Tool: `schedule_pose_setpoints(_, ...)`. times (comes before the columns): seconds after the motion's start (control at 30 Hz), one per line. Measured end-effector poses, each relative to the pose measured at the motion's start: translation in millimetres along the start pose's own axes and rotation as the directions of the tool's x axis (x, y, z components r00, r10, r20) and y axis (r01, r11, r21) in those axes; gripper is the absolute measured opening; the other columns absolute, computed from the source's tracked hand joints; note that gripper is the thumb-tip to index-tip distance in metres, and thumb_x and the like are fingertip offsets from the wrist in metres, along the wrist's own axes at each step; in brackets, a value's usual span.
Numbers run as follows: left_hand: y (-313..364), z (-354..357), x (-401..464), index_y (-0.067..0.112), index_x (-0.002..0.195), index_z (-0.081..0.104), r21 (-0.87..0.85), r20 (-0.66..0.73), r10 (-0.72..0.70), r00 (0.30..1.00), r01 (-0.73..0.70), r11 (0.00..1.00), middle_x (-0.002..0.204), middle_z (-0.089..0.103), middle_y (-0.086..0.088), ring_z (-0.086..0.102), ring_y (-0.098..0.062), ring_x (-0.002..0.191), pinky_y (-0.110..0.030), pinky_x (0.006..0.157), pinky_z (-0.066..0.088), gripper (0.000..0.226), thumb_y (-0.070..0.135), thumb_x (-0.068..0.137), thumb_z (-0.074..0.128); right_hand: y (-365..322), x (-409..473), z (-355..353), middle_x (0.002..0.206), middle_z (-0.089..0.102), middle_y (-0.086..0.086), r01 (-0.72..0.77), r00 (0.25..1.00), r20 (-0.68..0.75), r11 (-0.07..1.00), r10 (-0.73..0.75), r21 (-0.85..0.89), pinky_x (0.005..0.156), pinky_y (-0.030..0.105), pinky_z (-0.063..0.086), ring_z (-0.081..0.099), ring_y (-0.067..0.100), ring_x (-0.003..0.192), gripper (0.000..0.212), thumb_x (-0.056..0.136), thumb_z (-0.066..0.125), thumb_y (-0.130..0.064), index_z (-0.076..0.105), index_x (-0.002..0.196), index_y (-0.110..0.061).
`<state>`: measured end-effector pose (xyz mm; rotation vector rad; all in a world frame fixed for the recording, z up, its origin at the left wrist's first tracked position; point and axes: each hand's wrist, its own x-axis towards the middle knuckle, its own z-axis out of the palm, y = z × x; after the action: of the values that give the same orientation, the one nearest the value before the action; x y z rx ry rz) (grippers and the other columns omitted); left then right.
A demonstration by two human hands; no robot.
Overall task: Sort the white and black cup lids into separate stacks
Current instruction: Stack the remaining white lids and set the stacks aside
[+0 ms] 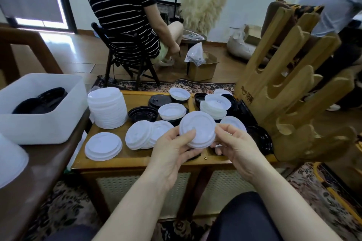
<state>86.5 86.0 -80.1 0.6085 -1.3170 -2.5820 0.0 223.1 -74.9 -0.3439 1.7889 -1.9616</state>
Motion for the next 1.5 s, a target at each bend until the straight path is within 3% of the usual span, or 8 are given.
schedule_pose_setpoints(0.17,6,-10,5,0.008,0.108,0.066,0.003,-0.073,-0.031,0.997,0.031,1.000,0.098,0.078,-0.009,0.075,-0.024,0.089,-0.038,0.081,0.059,0.018,0.007,0.090,0.066,-8,4,-27,0.101,0.065,-0.011,0.203,0.834,-0.342,0.816,-0.434,-0.541,0.088,0.032,0.049,0.058,0.009,0.103,0.023,0.091,0.066,-0.020,0.059,0.113,-0.022)
schedule_pose_setpoints(0.33,10,-20,7,0.012,0.100,0.066,0.035,-0.119,-0.048,0.992,0.052,0.998,0.082,0.078,-0.002,0.071,-0.021,0.083,-0.036,0.079,0.055,0.010,0.008,0.090,0.066,-6,19,-61,0.121,0.049,-0.010,-0.011,0.915,-0.231,0.551,-0.332,-0.834,0.108,0.048,0.033,0.038,0.022,0.131,0.067,0.078,0.077,-0.035,0.045,0.136,-0.024)
schedule_pose_setpoints(0.6,7,-13,14,0.010,0.097,0.066,-0.038,-0.111,-0.090,0.990,0.086,0.996,0.091,0.075,-0.008,0.068,-0.022,0.086,-0.035,0.077,0.053,0.007,0.010,0.090,0.066,16,26,-46,0.115,0.050,-0.007,0.048,0.904,0.042,0.004,-0.425,-0.999,0.087,0.033,0.021,0.039,0.019,0.120,0.050,0.073,0.076,-0.050,0.057,0.111,-0.024)
schedule_pose_setpoints(0.83,8,-7,14,0.005,0.097,0.065,-0.128,-0.079,-0.119,0.990,0.108,0.986,0.101,0.076,-0.015,0.071,-0.027,0.090,-0.040,0.080,0.058,0.007,0.005,0.091,0.063,27,30,-49,0.081,0.057,-0.001,0.093,0.805,0.137,-0.105,-0.578,-0.990,0.070,0.034,0.029,0.056,0.029,0.085,0.026,0.064,0.083,-0.013,0.061,0.078,-0.016)
schedule_pose_setpoints(1.0,10,-6,11,0.006,0.099,0.064,-0.127,-0.077,-0.093,0.993,0.083,0.988,0.102,0.075,-0.016,0.072,-0.026,0.088,-0.040,0.079,0.059,0.007,0.007,0.092,0.062,-2,7,-28,0.084,0.061,-0.010,0.235,0.666,-0.082,0.313,-0.741,-0.920,0.081,0.030,0.030,0.058,0.014,0.089,0.009,0.089,0.067,-0.020,0.059,0.084,-0.021)
schedule_pose_setpoints(1.13,16,-12,8,0.006,0.108,0.064,-0.164,-0.080,-0.066,0.995,0.052,0.985,0.107,0.075,-0.018,0.072,-0.029,0.094,-0.042,0.080,0.059,0.015,0.014,0.095,0.060,-34,5,6,0.078,0.065,-0.005,0.211,0.968,-0.156,0.975,-0.198,0.075,0.068,0.025,0.048,0.059,0.007,0.071,0.007,0.094,0.057,-0.017,0.060,0.094,-0.011)
schedule_pose_setpoints(1.27,24,-22,6,0.006,0.118,0.062,-0.203,-0.077,-0.026,0.997,0.010,0.979,0.111,0.074,-0.017,0.070,-0.032,0.103,-0.045,0.086,0.057,0.024,0.017,0.098,0.055,-39,23,29,0.069,0.062,0.000,-0.211,0.963,0.241,0.892,0.121,0.399,0.050,0.022,0.048,0.058,0.011,0.057,0.021,0.088,0.053,-0.018,0.057,0.105,-0.007)
schedule_pose_setpoints(1.5,31,-32,9,0.009,0.118,0.063,-0.216,-0.048,0.003,0.999,-0.014,0.976,0.106,0.076,-0.014,0.075,-0.026,0.091,-0.036,0.068,0.063,0.023,0.020,0.099,0.054,-19,42,24,0.072,0.058,0.001,-0.187,0.974,0.181,0.940,0.139,0.286,0.044,0.019,0.039,0.049,0.009,0.055,0.016,0.080,0.056,-0.012,0.056,0.096,-0.010)
